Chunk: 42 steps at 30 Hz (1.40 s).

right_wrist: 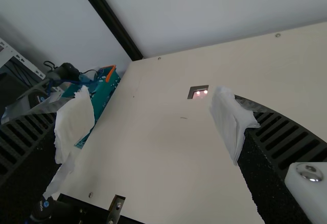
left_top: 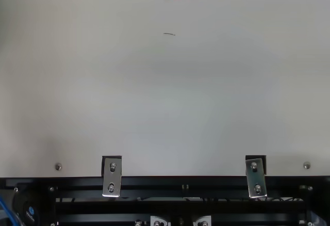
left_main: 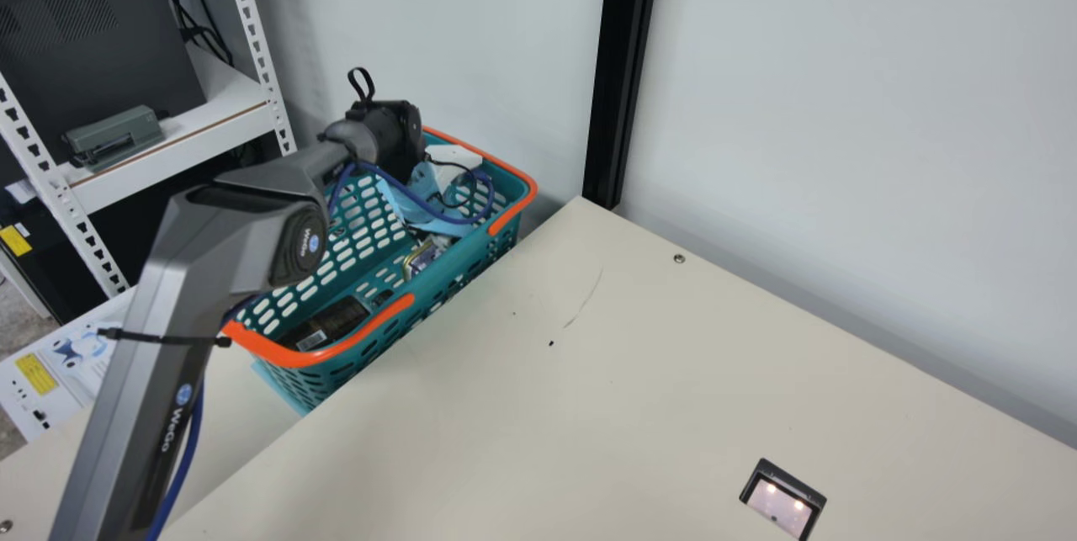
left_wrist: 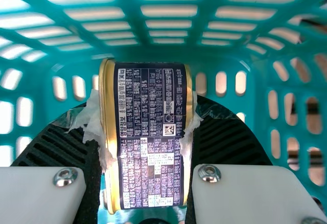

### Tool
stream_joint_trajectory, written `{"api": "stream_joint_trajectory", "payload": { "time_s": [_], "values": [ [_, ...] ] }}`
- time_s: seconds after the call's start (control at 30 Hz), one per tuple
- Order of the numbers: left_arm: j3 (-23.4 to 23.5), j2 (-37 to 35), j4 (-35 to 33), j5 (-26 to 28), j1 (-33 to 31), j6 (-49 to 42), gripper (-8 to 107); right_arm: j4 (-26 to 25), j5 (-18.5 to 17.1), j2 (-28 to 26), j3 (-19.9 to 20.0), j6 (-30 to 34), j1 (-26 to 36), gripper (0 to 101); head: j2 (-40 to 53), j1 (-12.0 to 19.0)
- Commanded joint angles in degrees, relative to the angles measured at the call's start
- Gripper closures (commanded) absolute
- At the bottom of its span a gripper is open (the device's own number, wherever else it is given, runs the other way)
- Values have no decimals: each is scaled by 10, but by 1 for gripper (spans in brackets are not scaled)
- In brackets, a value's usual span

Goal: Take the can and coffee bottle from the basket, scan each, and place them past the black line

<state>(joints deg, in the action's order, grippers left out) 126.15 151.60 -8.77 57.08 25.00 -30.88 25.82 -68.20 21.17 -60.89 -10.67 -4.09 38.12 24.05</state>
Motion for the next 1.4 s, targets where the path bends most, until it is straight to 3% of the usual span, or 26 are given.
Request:
{"api": "stream_joint_trajectory", "payload": {
  "time_s": [0.0, 0.17, 0.3, 0.57, 0.83, 1.13, 1.37],
  "values": [
    [-70, -53, -4, -46, 4, -14, 89, 0, 0, 0, 0, 0, 0, 0, 13, 10],
    [-218, -179, -27, -148, 15, -56, 89, 0, 0, 0, 0, 0, 0, 0, 13, 10],
    [-340, -299, -86, -215, 21, -104, 89, 0, 0, 0, 0, 0, 0, 0, 13, 10],
    [-504, -521, -249, -247, 21, -179, 89, 0, 0, 0, 0, 0, 0, 0, 13, 10],
    [-592, -690, -365, -171, 36, -132, 89, 0, 0, 0, 0, 0, 0, 0, 13, 10],
    [-647, -817, -454, -39, 66, 16, 89, 0, 0, 0, 0, 0, 0, 0, 13, 10],
    [-689, -904, -497, 21, 85, 121, 89, 0, 0, 0, 0, 0, 0, 0, 13, 10]
  ]
}}
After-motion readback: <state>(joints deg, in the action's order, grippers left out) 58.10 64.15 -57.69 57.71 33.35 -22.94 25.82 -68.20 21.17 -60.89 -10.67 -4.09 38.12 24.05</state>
